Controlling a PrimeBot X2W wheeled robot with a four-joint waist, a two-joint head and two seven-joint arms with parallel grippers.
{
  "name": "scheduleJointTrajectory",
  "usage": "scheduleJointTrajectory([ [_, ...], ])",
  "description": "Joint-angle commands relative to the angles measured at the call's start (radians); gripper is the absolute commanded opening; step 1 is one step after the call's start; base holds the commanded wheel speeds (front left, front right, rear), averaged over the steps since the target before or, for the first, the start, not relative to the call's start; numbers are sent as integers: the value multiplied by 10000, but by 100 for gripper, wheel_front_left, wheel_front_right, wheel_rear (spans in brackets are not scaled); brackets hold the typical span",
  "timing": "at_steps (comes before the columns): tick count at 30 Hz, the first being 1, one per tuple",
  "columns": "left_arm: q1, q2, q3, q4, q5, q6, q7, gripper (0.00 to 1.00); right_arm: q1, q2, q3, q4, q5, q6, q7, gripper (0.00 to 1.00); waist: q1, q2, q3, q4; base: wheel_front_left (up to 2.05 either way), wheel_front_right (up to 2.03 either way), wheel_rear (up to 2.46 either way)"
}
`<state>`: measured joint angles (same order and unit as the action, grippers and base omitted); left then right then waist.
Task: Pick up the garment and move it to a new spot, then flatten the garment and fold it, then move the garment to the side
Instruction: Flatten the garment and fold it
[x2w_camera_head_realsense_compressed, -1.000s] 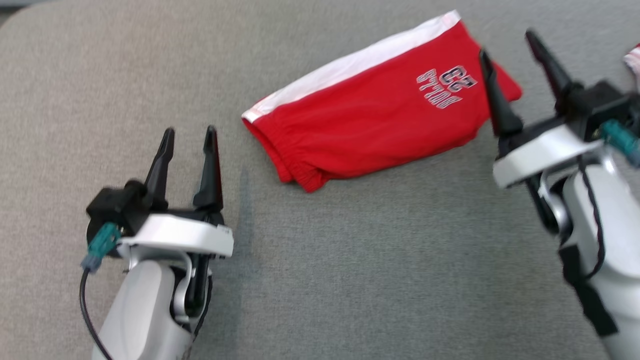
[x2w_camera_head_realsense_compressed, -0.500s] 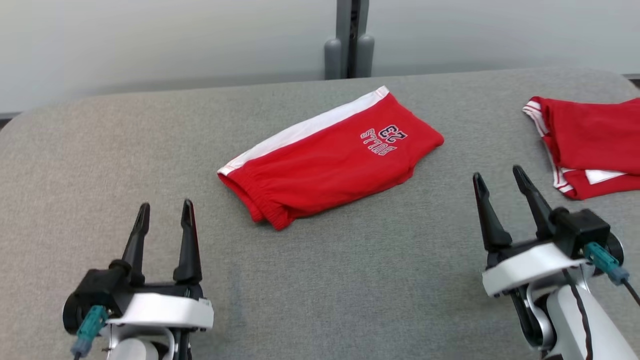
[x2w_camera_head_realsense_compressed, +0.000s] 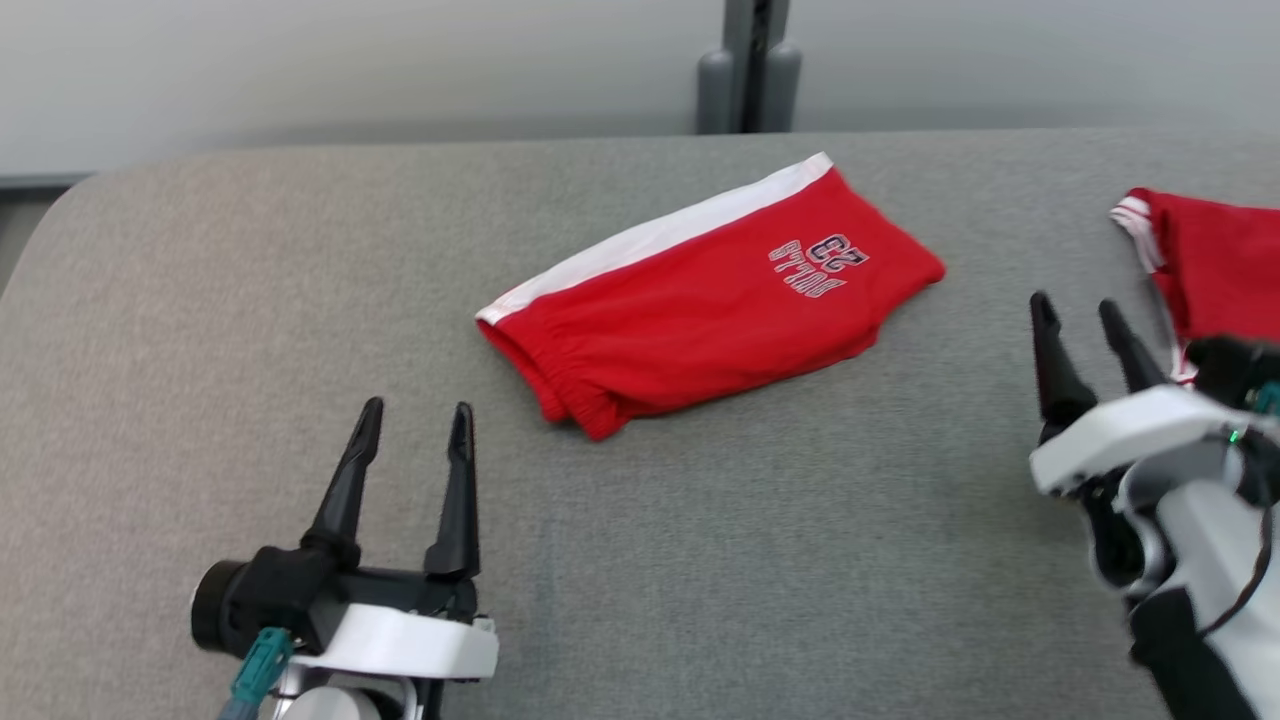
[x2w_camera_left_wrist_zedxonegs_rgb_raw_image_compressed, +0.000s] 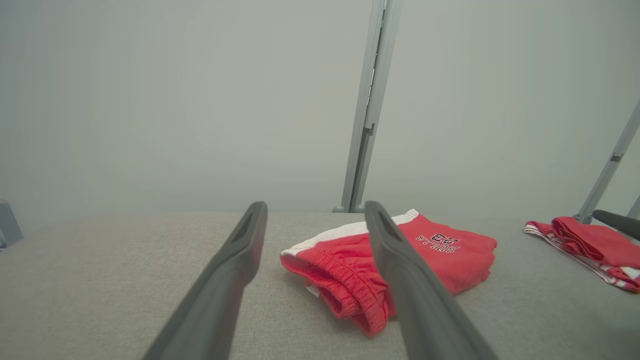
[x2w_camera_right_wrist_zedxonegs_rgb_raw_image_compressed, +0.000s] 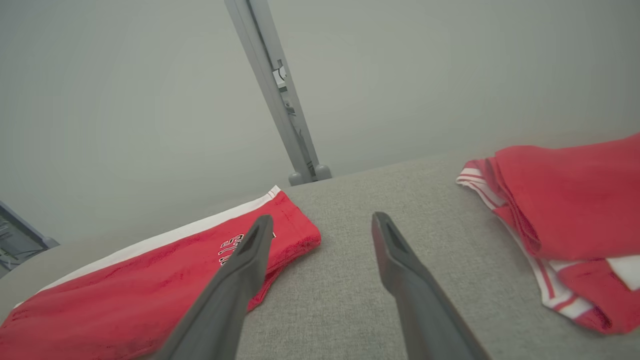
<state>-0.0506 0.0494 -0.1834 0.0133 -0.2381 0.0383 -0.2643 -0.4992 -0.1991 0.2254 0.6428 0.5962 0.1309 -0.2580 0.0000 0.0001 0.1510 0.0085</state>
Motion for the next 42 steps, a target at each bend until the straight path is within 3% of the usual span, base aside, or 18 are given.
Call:
scheduleJointTrajectory([
  [1,-295,35,-158,-139,22,75,3,100,-632,-311,209,596,270,0,173,100,0,-1,470,452,0,0,0],
  [7,-660,33,-748,-446,-34,179,3,100,-2576,-916,1010,2527,581,0,679,100,0,-1,1328,1129,0,0,0],
  [13,-991,29,-1040,-495,-76,260,3,100,-3684,-1115,1666,3570,806,0,1042,100,0,-1,1903,1534,0,0,0],
  [27,-1582,31,-1493,-392,-121,267,3,100,-5001,-1286,3208,5068,1572,0,1702,98,0,-1,2568,2075,0,0,0],
  [28,-1611,31,-1497,-384,-128,264,3,100,-5023,-1282,3257,5109,1642,0,1731,73,0,-1,2559,2083,0,0,0],
  [29,-1634,29,-1504,-371,-122,259,3,100,-5043,-1279,3312,5139,1701,1,1743,31,0,-1,2549,2086,0,0,0],
  [30,-1649,29,-1512,-361,-125,253,3,100,-5053,-1283,3384,5159,1752,0,1736,0,0,-1,2533,2088,0,0,0],
  [42,-1543,30,-1312,-402,-39,298,3,100,-4590,-1194,3985,4746,2585,0,591,0,0,-1,2153,1604,0,0,0],
])
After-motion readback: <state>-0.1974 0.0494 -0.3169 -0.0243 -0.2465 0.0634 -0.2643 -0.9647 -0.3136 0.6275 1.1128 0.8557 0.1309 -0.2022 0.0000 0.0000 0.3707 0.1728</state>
